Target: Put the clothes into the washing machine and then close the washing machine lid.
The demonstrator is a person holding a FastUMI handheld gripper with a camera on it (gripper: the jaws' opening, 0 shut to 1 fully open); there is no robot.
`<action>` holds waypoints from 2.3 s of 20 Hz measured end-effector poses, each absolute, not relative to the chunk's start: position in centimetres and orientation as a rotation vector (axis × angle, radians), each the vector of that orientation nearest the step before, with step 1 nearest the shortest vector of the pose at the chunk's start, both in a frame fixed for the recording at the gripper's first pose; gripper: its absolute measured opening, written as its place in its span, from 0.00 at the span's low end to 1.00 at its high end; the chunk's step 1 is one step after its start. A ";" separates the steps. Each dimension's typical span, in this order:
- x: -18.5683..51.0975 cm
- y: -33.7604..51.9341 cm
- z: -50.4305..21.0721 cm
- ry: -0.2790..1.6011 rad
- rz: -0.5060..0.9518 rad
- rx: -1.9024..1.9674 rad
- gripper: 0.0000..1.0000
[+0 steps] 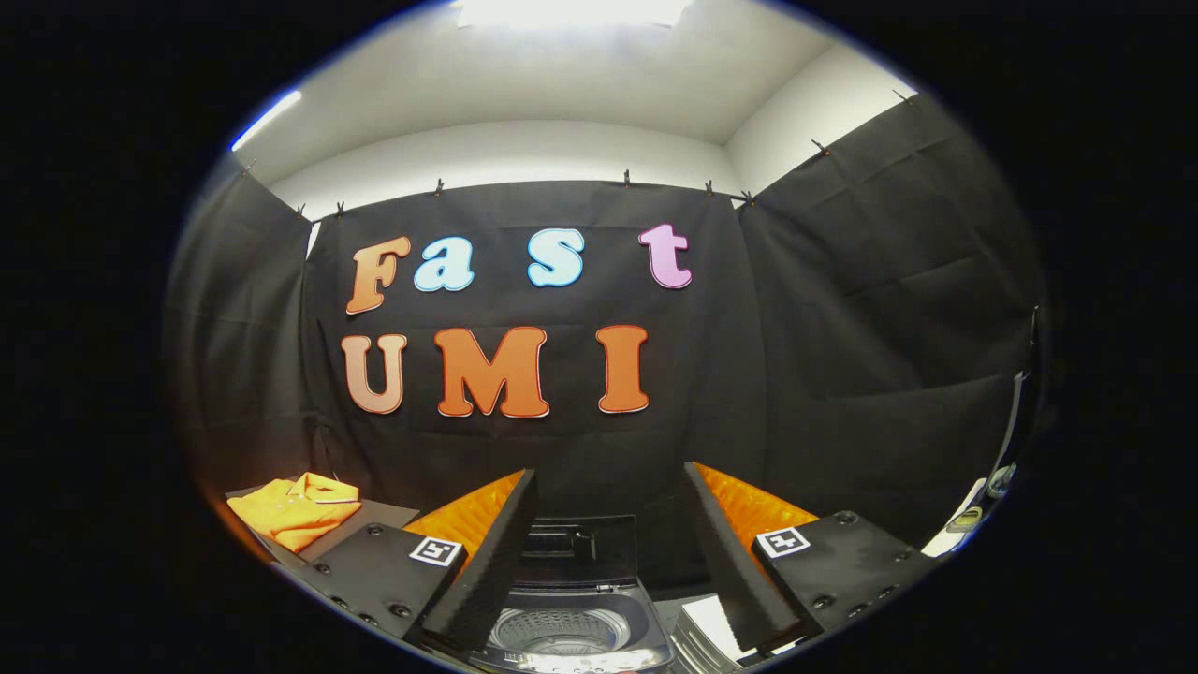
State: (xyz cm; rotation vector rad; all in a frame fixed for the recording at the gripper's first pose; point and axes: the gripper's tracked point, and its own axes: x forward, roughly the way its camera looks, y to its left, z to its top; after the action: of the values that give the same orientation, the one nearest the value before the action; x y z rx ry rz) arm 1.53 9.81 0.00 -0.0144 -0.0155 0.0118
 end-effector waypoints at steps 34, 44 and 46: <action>1.5 52.1 -4.5 0.232 0.534 0.135 0.98; 1.6 65.1 -15.8 0.498 0.663 0.078 0.98; 2.3 65.7 -18.1 0.556 0.631 0.047 0.98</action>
State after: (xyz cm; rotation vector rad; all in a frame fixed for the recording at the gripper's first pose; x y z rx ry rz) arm 2.32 65.70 -18.09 0.0474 0.5561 0.6312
